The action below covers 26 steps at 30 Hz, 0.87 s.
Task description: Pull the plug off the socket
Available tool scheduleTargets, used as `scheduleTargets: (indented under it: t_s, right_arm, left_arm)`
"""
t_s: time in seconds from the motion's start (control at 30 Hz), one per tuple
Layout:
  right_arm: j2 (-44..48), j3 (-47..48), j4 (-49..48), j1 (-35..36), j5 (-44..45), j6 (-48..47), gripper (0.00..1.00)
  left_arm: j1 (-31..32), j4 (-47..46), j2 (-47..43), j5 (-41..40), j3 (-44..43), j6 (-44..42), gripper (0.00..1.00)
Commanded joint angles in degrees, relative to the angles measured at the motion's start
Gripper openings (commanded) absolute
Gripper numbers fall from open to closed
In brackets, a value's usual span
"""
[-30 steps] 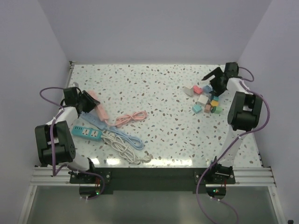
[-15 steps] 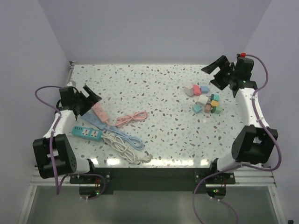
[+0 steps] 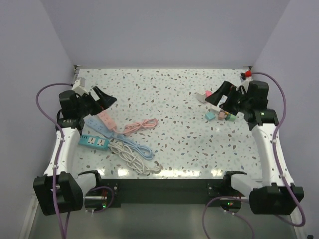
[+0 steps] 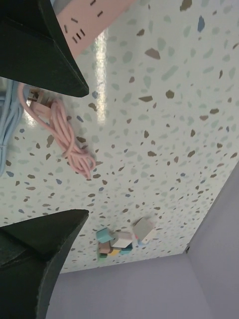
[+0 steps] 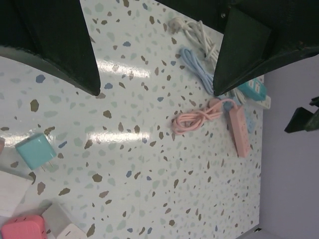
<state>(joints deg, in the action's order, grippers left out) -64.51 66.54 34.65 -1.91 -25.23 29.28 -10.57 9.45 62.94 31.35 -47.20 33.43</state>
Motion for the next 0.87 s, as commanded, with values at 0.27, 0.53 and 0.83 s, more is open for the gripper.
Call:
scheduleTargets:
  t_s: [0.27,0.53,0.83]
  right_arm:
    - [18.36,-0.19,9.64,1.47,-0.16,-5.46,0.98]
    - [22.32,3.32,10.87,3.40,1.41,-0.02,0.98]
    - [19.25,10.17,11.92,7.44,8.06,-0.63,0.98]
  left_arm:
    - [8.72,-6.02,1.84,13.11,-6.67,-3.37,1.00]
    - [11.78,-5.23,2.37,15.49,-11.07,-5.48,1.00]
    - [13.03,-5.94,1.40,17.07,-11.60,-7.24,1.00]
